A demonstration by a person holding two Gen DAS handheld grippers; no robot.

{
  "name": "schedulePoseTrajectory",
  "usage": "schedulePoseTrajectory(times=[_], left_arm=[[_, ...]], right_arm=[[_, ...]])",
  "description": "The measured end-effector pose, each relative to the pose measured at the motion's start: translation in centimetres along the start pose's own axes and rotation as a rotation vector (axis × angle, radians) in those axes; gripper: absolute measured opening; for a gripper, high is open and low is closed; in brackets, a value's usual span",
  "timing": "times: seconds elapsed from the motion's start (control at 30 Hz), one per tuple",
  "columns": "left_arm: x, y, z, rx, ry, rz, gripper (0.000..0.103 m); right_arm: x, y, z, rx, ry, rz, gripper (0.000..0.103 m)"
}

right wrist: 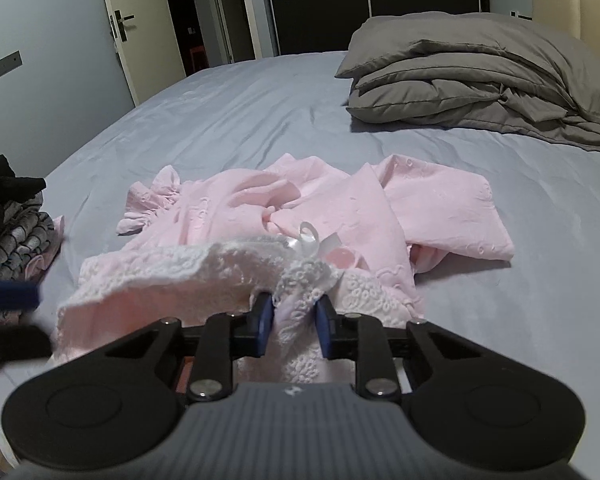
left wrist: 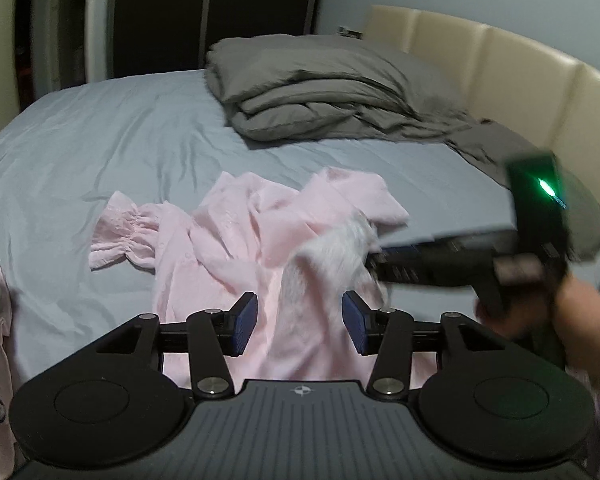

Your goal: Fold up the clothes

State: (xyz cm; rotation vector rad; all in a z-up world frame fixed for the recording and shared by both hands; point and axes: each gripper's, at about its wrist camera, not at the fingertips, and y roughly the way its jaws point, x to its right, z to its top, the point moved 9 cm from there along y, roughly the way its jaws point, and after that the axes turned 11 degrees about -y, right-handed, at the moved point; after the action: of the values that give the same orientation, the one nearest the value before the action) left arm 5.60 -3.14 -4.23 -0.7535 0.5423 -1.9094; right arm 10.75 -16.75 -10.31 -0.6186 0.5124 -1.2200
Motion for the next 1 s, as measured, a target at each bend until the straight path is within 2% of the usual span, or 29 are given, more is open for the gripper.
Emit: schedulePoseTrajectory(times=[0.07,0.27,0.3,0.37,0.43,0.53,0.8,0.87,1.0], left_arm=[[0.5,-0.5,-1.3,-0.018,0.051,-0.019,0.046],[5.0,-0.3,-6.2,-0.092,0.318,-0.089,0.054],[5.7,0.0,-7.1,-0.104,0.364,-0.086,0.054],[6.7,0.8,-8.8,-0.124,0.446,-0.071,0.054],[7.3,1.7,-10.2,-0.135,0.512,-0.049,0.054],[8.3,2.4,-11.7,-0.117,0.605,-0.031,0.054],[10.6,4.1,-15.3,-0.064,0.878,0.024,0.054],[10.4,5.0,-16.1,-0.069,0.915,0.069,0.054],[9.5,6.9,-16.8,-0.100,0.917,0.100,0.045]], right_arm=[[0.1,0.0,-0.2,-0.007,-0.001,-0.001,0.026],[0.5,-0.7,-0.6,-0.013,-0.005,0.002,0.027],[0.6,-0.8,-0.7,-0.015,-0.004,0.004,0.029],[0.9,-1.2,-1.0,-0.019,-0.004,0.004,0.032],[1.2,-1.8,-1.4,-0.024,-0.011,-0.006,0.046],[1.9,-2.7,-2.2,-0.033,-0.019,-0.022,0.053],[2.9,-4.4,-4.5,-0.065,-0.012,-0.021,0.059],[2.7,-4.8,-4.9,-0.065,-0.023,-0.020,0.062],[2.4,-5.3,-5.8,-0.079,-0.037,-0.013,0.067]])
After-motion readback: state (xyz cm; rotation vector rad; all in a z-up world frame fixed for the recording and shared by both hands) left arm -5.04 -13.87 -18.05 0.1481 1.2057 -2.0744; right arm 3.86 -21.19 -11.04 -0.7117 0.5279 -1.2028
